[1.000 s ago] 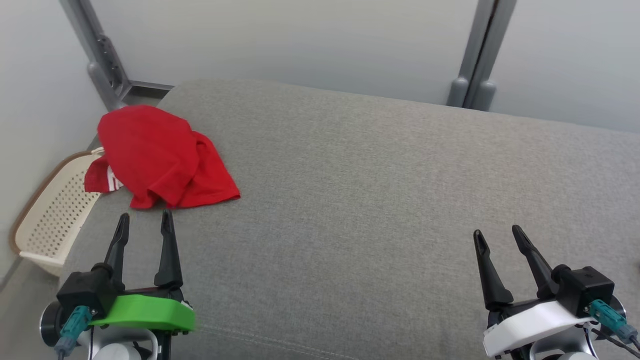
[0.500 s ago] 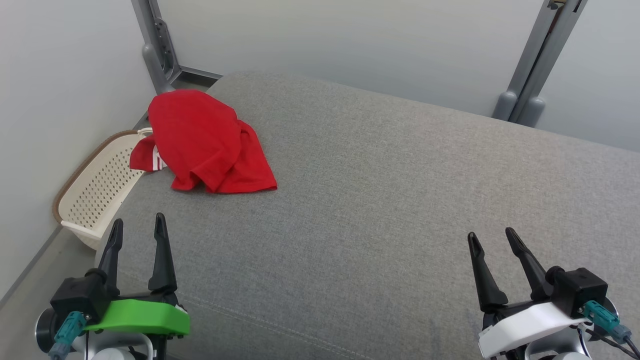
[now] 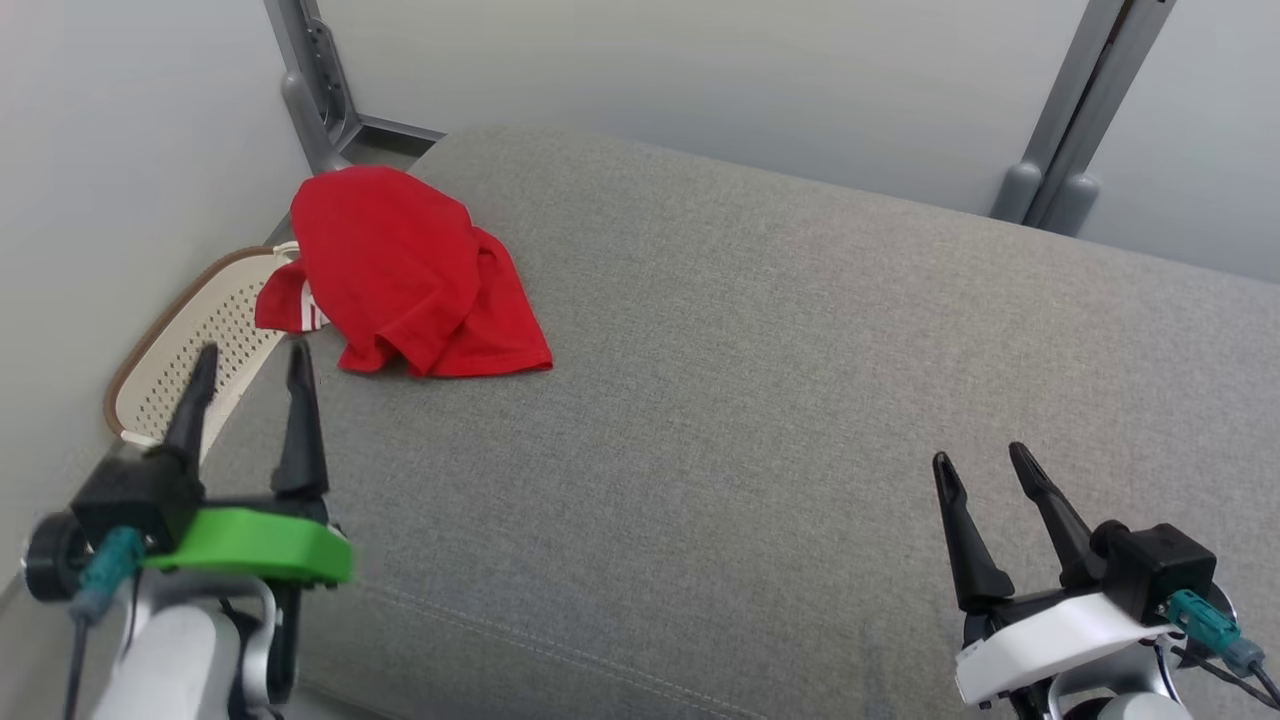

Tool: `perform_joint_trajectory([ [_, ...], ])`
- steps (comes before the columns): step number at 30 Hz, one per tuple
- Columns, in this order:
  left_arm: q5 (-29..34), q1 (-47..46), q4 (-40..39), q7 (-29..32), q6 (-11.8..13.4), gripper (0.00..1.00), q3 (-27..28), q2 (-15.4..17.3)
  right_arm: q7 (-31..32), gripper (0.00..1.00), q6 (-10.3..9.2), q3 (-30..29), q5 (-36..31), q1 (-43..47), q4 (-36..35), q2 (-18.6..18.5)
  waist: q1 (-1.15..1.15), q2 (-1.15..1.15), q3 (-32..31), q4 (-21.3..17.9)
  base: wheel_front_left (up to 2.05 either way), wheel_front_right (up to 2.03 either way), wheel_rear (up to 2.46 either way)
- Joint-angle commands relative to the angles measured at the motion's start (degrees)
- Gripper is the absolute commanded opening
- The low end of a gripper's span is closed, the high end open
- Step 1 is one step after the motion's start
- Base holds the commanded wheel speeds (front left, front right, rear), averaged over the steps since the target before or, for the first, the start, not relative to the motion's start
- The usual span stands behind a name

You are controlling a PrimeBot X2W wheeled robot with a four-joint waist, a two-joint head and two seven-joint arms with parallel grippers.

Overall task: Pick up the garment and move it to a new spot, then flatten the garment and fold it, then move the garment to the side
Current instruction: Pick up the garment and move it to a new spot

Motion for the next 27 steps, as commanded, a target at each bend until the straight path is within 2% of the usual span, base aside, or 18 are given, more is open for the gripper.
perform_joint_trajectory([
  [1,0.4,-2.4,-0.2,0.6,-0.3,1.00,0.4,0.7,0.1,1.00,-0.08,0.0,-0.3,-0.9,-0.5,-0.1,0.00,0.00,1.5,-1.0,0.00,0.00,0.00],
  [7,-1.3,-14.0,4.8,5.5,-2.7,1.00,1.6,3.3,1.3,1.00,-0.08,0.2,-1.7,-3.6,-2.6,-0.6,0.00,0.00,7.6,-4.5,0.00,0.00,0.00],
  [12,-4.5,-22.4,16.3,9.9,-6.3,1.00,2.0,4.2,1.6,1.00,-0.08,0.3,-1.8,-6.2,-3.7,-1.6,0.00,0.00,13.7,-8.4,0.00,0.00,0.00],
  [18,-8.5,-29.8,31.2,12.0,-10.5,1.00,3.1,4.3,1.4,1.00,-0.08,0.3,-1.8,-9.2,-4.3,-2.7,0.00,0.00,20.3,-11.9,0.00,0.00,0.00],
  [27,-12.5,-35.6,45.2,14.5,-13.0,1.00,3.6,4.3,0.8,1.00,-0.08,0.3,-1.5,-12.5,-4.8,-4.2,0.00,0.00,25.8,-14.2,0.00,0.00,0.00],
])
